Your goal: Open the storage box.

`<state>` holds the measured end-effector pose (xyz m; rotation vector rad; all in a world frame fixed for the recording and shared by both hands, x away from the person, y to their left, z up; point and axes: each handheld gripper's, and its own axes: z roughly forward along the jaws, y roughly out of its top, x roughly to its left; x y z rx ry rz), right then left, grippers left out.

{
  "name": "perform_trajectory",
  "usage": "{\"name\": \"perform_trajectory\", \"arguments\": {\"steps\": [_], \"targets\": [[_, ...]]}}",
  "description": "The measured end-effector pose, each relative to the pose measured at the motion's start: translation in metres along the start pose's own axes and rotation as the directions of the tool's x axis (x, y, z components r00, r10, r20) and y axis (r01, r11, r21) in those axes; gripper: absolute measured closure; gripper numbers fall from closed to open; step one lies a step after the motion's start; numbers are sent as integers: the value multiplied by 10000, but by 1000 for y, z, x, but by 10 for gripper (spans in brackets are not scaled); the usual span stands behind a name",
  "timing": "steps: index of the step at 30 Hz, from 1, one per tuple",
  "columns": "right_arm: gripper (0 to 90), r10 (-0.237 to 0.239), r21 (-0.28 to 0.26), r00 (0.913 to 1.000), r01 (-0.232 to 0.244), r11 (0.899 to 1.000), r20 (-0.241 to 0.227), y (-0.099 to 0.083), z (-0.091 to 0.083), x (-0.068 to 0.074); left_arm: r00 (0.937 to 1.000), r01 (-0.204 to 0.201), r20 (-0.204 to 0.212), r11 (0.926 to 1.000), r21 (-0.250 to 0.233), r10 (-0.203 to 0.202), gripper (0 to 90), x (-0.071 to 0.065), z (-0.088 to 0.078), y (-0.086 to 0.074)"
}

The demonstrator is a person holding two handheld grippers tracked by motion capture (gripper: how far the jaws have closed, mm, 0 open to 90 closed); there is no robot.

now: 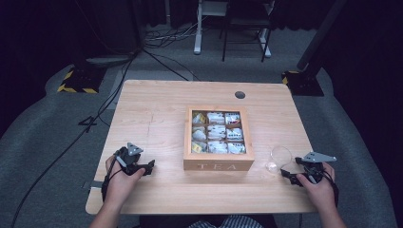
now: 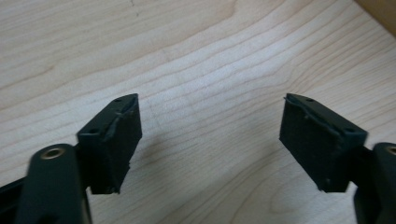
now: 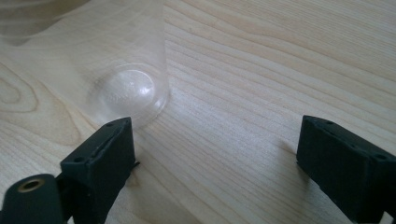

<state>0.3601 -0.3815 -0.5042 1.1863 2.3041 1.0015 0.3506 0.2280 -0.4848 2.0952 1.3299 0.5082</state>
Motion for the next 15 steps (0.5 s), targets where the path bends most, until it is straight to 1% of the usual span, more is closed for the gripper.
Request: {"name": "perform_trajectory", "arguments": {"steps": [1,2,3,4,5,7,8,10,11,12,13,15], "targets": [[116,0,0,10000,0,10000,1,0,0,0,10000,-69,-7,9999,-102,69,252,-1,-3,3],[116,-5,-2,10000,5,10000,3,0,0,0,9999,-96,62,9993,-350,98,256,-3,-10,8],[116,-6,-1,10000,6,10000,2,0,0,0,9998,-147,100,9988,-476,152,258,-5,-13,10],[116,-8,-2,10000,8,10000,4,0,0,0,9997,-206,150,9982,-567,215,258,-7,-16,13],[116,-8,-2,10000,8,10000,4,0,0,0,9997,-206,150,9982,-567,215,263,-7,-16,13],[116,-6,-1,10000,6,10000,4,0,0,0,9994,-198,267,9970,-751,218,271,-10,-22,17],[116,-5,-1,10000,5,10000,5,0,0,0,9989,-287,340,9953,-921,320,272,-14,-28,21],[116,-6,-2,10000,6,10000,5,0,0,0,9982,-293,488,9932,-1124,349,280,-17,-34,24],[116,-6,-2,10000,6,10000,5,0,0,0,9982,-293,488,9932,-1124,349,282,-17,-34,24],[116,-5,-2,10000,5,10000,6,0,0,0,9976,-291,585,9920,-1224,365,282,-20,-37,26],[116,-7,-2,10000,7,10000,7,0,0,0,9960,-351,763,9887,-1459,466,283,-25,-42,29],[116,-7,-3,10000,7,10000,7,0,0,0,9942,-439,893,9848,-1681,596,283,-31,-47,32]]}}
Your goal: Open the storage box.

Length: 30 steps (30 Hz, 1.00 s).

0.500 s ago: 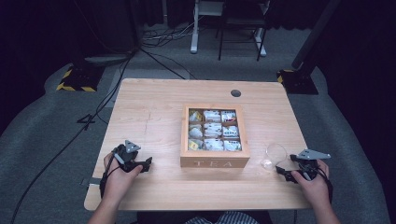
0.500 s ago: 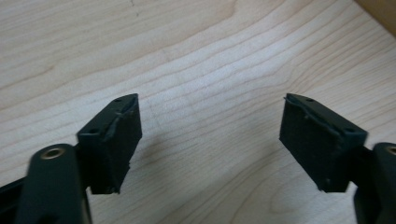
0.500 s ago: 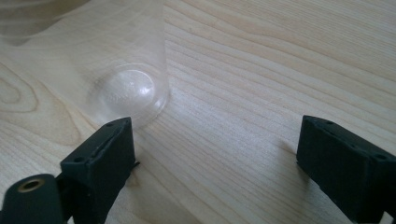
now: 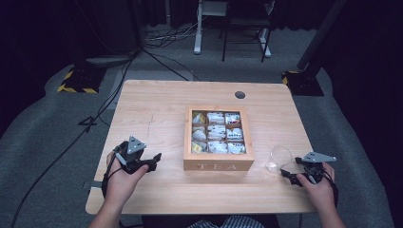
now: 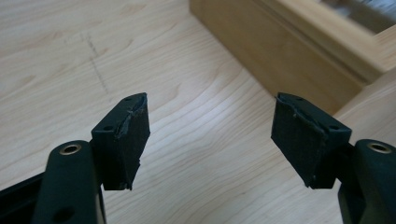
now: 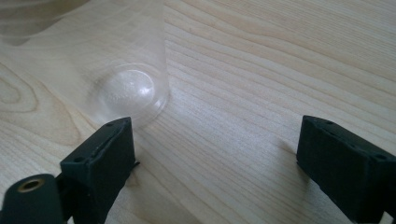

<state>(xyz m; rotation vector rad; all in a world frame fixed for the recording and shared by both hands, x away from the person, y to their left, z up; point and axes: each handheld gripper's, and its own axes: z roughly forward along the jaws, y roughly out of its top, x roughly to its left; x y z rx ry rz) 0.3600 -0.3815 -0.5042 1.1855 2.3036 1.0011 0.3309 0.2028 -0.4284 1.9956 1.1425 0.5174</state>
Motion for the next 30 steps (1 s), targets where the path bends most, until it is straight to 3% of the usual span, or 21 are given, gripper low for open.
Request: {"name": "perform_trajectory", "arguments": {"steps": [4,5,6,7,8,13,20,24,27,30], "targets": [[116,0,2,10000,0,10000,0,0,0,0,9992,-273,276,9992,-289,281,284,-10,-2,5],[116,4,4,10000,-4,10000,-3,0,0,0,9965,-476,659,9977,-488,508,283,-21,-2,8],[116,4,4,10000,-4,10000,-3,0,0,0,9965,-476,659,9977,-488,508,284,-21,-2,8],[116,-1,1,10000,1,10000,3,0,0,0,9921,-594,1065,9959,-676,664,282,-31,1,10],[116,-1,1,10000,1,10000,3,0,0,0,9921,-594,1065,9959,-676,664,282,-31,1,10],[116,2,4,10000,-2,10000,4,0,0,0,9789,-1046,1670,9909,-852,1177,281,-56,15,11],[116,2,4,10000,-2,10000,-2,0,0,0,9725,-1122,1980,9917,-629,1226,290,-70,33,4],[116,-2,2,10000,2,10000,0,0,0,0,9730,-1195,1940,9919,-423,1255,308,-72,39,2],[116,-4,2,10000,4,10000,1,0,0,0,9788,-1183,1649,9926,-286,1214,406,-68,45,0],[116,-1,3,10000,1,10000,1,0,0,0,9800,-1215,1558,9923,-252,1239,504,-66,48,-2]]}}
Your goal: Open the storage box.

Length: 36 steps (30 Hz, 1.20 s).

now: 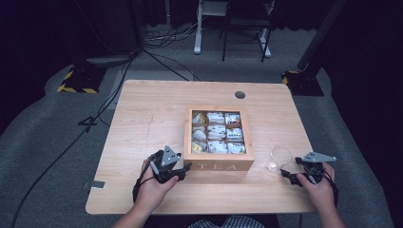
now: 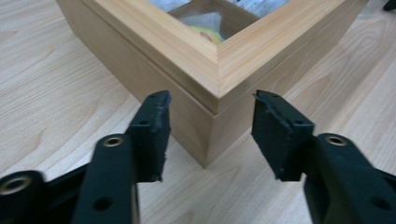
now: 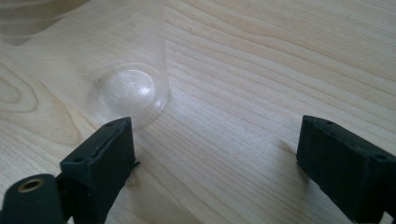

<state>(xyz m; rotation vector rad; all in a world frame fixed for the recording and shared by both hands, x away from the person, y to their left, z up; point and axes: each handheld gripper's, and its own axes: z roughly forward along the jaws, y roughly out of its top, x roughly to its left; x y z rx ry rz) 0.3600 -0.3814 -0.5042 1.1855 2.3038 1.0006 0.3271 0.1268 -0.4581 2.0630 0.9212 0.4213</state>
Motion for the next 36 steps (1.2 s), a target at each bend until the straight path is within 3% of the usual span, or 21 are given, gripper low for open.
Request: {"name": "perform_trajectory", "arguments": {"steps": [5,18,23,26,27,29,36], "targets": [[116,0,0,10000,0,10000,1,0,0,0,9998,-51,167,10000,-14,51,600,0,-1,1],[117,2,3,10000,-2,10000,-3,0,0,0,9998,-110,174,9999,42,109,604,0,-1,4],[119,26,6,10000,-26,10000,29,0,0,0,9994,-323,136,9995,-10,323,600,0,-1,5],[162,215,-13,9996,-215,9998,170,-2,-3,3,9992,-365,189,9993,63,364,595,1,-1,7],[195,323,159,9995,-324,9993,22,-1,-7,4,9991,-356,226,9993,57,355,595,1,-1,9],[193,465,15,9988,-465,9989,-153,0,-13,5,9991,-318,271,9995,16,318,592,2,-1,11],[226,570,-102,9983,-571,9983,-117,7,-34,9,9990,-360,250,9993,-102,362,591,3,-3,15]]}}
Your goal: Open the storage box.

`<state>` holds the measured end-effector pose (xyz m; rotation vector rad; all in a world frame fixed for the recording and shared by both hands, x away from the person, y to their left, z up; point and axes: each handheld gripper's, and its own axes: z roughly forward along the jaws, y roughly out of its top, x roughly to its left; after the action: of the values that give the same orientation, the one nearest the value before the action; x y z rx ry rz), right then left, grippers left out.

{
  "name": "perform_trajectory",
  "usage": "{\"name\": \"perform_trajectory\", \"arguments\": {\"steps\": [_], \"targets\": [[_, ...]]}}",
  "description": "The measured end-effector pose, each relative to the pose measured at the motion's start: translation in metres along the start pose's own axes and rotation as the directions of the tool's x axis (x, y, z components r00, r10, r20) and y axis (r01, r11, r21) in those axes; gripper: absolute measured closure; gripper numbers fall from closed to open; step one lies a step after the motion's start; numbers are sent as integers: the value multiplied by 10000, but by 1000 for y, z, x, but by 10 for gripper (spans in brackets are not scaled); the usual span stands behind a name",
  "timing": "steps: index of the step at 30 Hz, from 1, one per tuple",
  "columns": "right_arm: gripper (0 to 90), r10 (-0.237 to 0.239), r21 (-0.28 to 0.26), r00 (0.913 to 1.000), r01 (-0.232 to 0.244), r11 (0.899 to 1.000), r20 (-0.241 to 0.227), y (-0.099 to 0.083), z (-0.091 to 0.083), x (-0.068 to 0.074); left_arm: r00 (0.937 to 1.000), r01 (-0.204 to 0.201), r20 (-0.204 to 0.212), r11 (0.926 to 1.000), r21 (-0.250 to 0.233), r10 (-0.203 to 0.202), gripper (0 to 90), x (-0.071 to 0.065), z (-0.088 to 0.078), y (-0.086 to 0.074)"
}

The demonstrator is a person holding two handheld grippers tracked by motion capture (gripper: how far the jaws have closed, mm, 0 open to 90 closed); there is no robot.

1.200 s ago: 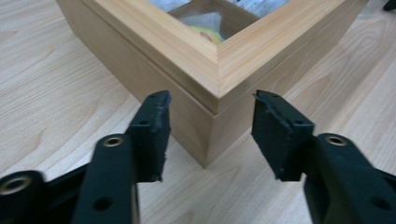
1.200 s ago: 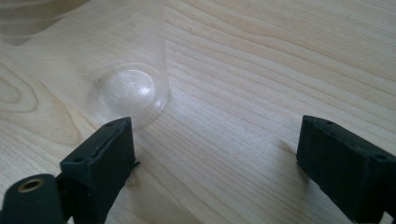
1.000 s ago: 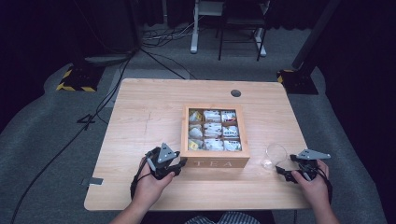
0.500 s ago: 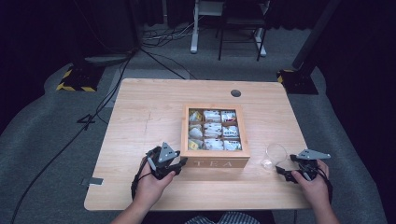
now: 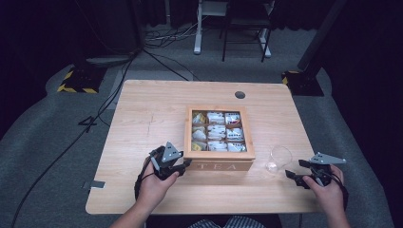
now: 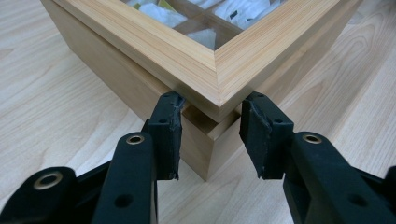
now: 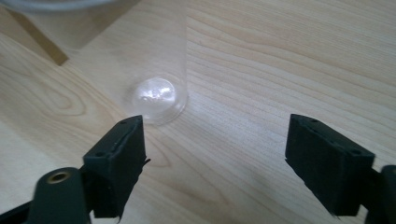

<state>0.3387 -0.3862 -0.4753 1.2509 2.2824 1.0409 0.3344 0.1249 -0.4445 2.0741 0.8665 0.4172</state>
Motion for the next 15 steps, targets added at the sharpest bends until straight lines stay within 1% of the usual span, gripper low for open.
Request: {"name": "perform_trajectory", "arguments": {"steps": [1,2,3,4,5,7,8,9,10,11,12,13,14,15], "targets": [[226,101,-122,9999,-101,9999,-48,1,-4,0,10000,7,6,10000,-72,-7,591,0,-1,1],[226,262,-328,9996,-266,9991,-137,5,-12,2,10000,8,1,9998,-197,-8,591,1,-2,4],[226,262,-328,9996,-266,9991,-137,5,-12,2,10000,8,1,9998,-197,-8,591,1,-2,4],[226,251,-394,9996,-257,9989,-165,6,-14,2,10000,32,-3,9995,-310,-32,591,2,-3,5],[226,156,-485,9999,-158,9987,-54,11,-20,4,10000,4,-36,9994,-358,-5,590,2,-3,6],[226,131,-519,9999,-133,9986,-35,13,-23,5,10000,40,-11,9990,-453,-40,590,3,-4,8],[225,46,-601,10000,-47,9982,-22,16,-25,6,10000,88,10,9987,-507,-88,589,3,-4,9],[223,-66,-730,10000,64,9973,-27,25,-30,9,10000,82,23,9986,-526,-81,589,4,-4,10],[223,-66,-730,10000,64,9973,-27,25,-30,9,10000,32,-5,9987,-507,-32,589,4,-4,10],[221,-179,-843,9998,173,9963,-63,33,-34,13,9999,101,16,9985,-530,-100,589,4,-4,11],[221,-179,-843,9998,173,9963,-63,33,-34,13,9999,146,14,9983,-569,-146,589,4,-4,12],[220,-319,-956,9994,308,9949,-95,43,-38,17,9998,179,23,9982,-580,-178,589,4,-4,13],[221,-420,-1036,9990,404,9938,-133,48,-39,19,9998,190,40,9979,-618,-187,589,5,-4,14],[221,-420,-1036,9990,404,9938,-133,48,-39,19,9999,117,-10,9980,-625,-118,589,6,-4,15]]}}
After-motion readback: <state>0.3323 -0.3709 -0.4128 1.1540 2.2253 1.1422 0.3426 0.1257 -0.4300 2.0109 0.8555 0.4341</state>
